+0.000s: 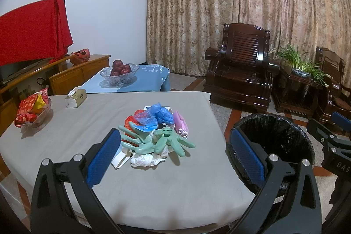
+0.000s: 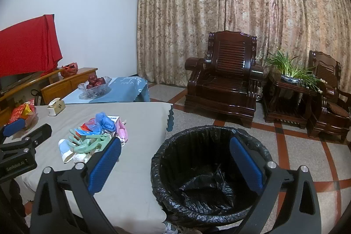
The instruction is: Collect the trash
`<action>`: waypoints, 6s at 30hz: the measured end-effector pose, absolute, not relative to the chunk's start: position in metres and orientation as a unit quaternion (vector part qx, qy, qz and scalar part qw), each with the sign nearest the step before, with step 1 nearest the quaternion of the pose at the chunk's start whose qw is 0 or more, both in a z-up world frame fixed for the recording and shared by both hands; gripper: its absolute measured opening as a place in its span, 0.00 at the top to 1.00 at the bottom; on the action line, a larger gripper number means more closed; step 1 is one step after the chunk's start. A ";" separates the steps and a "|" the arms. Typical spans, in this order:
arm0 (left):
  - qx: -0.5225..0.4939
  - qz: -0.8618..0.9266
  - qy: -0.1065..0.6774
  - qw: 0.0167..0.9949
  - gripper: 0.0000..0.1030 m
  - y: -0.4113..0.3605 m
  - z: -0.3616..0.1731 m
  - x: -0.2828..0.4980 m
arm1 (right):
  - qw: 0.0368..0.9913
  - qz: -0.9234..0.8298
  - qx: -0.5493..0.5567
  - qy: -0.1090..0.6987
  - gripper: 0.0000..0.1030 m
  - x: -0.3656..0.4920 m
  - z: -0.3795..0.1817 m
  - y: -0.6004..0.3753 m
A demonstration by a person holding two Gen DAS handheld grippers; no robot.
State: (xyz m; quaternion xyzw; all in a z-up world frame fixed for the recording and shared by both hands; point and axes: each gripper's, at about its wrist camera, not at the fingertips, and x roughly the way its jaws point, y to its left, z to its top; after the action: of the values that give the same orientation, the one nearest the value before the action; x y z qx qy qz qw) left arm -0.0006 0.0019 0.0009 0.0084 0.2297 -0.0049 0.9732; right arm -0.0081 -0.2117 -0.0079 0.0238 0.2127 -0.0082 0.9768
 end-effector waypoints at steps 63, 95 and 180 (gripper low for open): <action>0.005 -0.004 0.233 0.973 0.05 0.015 -0.009 0.005 | 0.976 -0.008 0.025 0.215 0.06 -0.003 -0.010 -0.209; -0.009 0.133 0.287 0.949 0.05 0.161 -0.090 0.091 | 0.948 0.137 -0.004 0.287 0.18 0.149 -0.105 -0.077; -0.082 0.033 0.330 0.940 0.80 0.166 -0.104 0.105 | 0.917 0.254 0.000 0.307 0.93 0.145 -0.099 -0.081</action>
State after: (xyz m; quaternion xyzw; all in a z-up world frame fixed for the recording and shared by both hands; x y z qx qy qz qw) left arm 0.1050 0.1665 -0.1037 -0.0816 0.3300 0.0329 0.9399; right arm 0.1455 -0.0815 -0.0993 0.0005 0.3071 0.2542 0.9171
